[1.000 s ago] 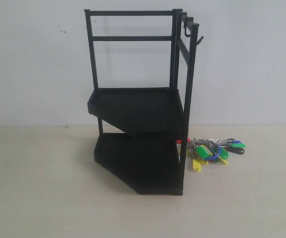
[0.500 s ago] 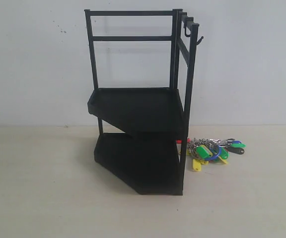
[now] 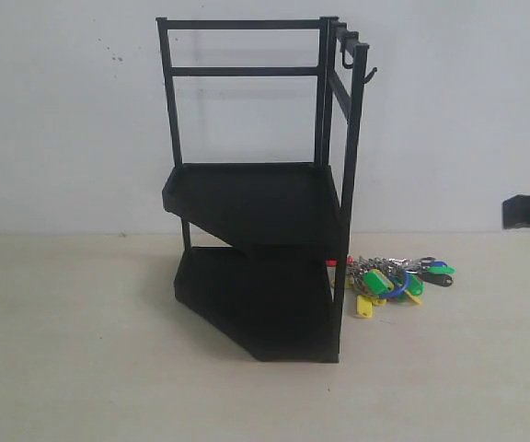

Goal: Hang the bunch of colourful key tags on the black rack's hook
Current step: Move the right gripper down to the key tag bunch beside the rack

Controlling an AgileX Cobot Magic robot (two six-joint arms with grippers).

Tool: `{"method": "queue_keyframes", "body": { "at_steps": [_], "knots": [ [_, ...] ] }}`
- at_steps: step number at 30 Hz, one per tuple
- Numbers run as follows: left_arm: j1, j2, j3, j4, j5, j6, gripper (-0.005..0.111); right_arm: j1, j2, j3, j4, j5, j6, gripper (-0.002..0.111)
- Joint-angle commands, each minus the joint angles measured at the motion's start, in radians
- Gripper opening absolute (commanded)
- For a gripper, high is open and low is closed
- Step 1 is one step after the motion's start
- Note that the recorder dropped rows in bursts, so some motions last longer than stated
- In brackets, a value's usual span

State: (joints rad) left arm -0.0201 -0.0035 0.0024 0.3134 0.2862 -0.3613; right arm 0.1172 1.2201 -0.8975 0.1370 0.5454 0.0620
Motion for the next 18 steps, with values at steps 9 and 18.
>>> {"method": "queue_keyframes", "body": {
  "at_steps": [9,18],
  "knots": [
    [-0.001,0.004,-0.002,-0.003,-0.007,0.003,0.004,-0.031,0.401,-0.150,0.478,0.017,-0.351,0.000],
    [-0.001,0.004,-0.002,-0.003,-0.007,0.003,0.004,-0.176,0.599,-0.189,1.030,0.117,-0.705,0.000]
  ]
}}
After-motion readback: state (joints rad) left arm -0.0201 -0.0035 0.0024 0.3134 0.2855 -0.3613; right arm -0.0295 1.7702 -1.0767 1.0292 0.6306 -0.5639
